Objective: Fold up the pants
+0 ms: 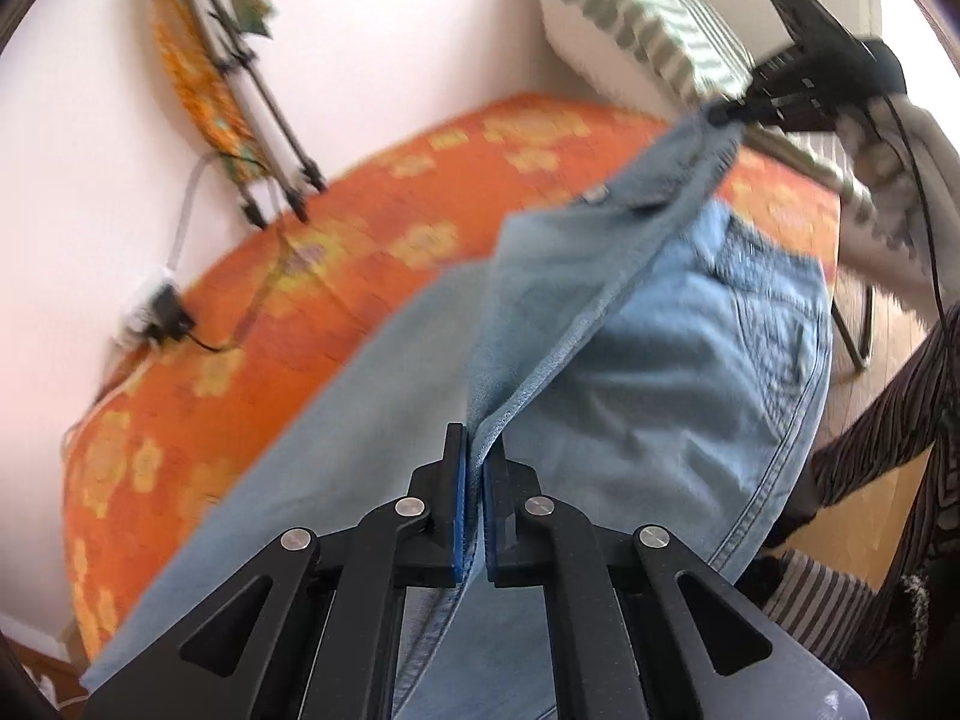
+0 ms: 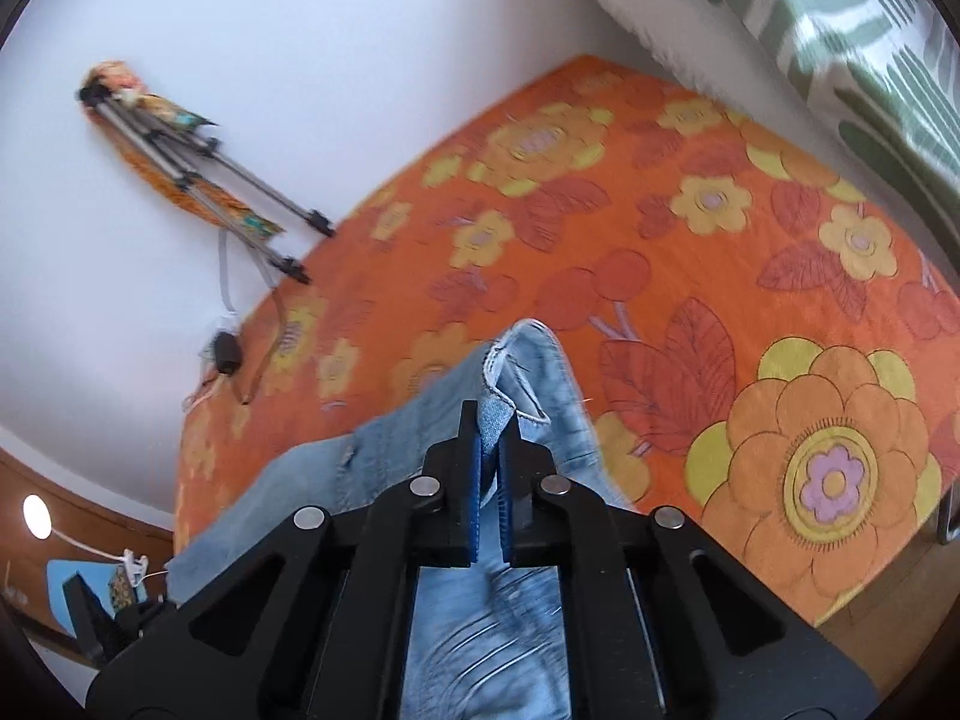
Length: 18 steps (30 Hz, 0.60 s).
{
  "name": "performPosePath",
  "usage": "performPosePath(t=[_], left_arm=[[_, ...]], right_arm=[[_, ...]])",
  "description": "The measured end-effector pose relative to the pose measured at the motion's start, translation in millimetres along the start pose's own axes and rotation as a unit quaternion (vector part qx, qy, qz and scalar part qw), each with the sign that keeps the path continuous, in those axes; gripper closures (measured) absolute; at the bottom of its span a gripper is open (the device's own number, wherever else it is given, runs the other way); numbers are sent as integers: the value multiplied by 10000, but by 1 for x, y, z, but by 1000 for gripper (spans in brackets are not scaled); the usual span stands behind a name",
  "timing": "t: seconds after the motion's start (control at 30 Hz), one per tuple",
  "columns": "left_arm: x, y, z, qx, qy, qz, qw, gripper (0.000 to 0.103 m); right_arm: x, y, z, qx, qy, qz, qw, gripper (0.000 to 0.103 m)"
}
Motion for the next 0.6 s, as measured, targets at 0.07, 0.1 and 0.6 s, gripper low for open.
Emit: performPosePath(t=[0.07, 0.1, 0.6], left_arm=[[-8, -16, 1, 146, -64, 18, 9999, 100], [-11, -24, 1, 203, -89, 4, 9998, 100], [51, 1, -73, -781, 465, -714, 9933, 100]], right_arm=[[-16, -20, -4, 142, -175, 44, 9997, 99], [-21, -28, -6, 201, -234, 50, 9995, 99], [37, -27, -121, -621, -45, -594, 9963, 99]])
Point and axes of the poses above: each gripper's, at about its wrist camera, not at the fingertips, and y roughly the way its jaws point, x to its right, z to its top, the point moved 3 cm from there along y, roughly the way its jaws point, and after that the axes turned 7 degrees about -x, right-handed, at the moved point
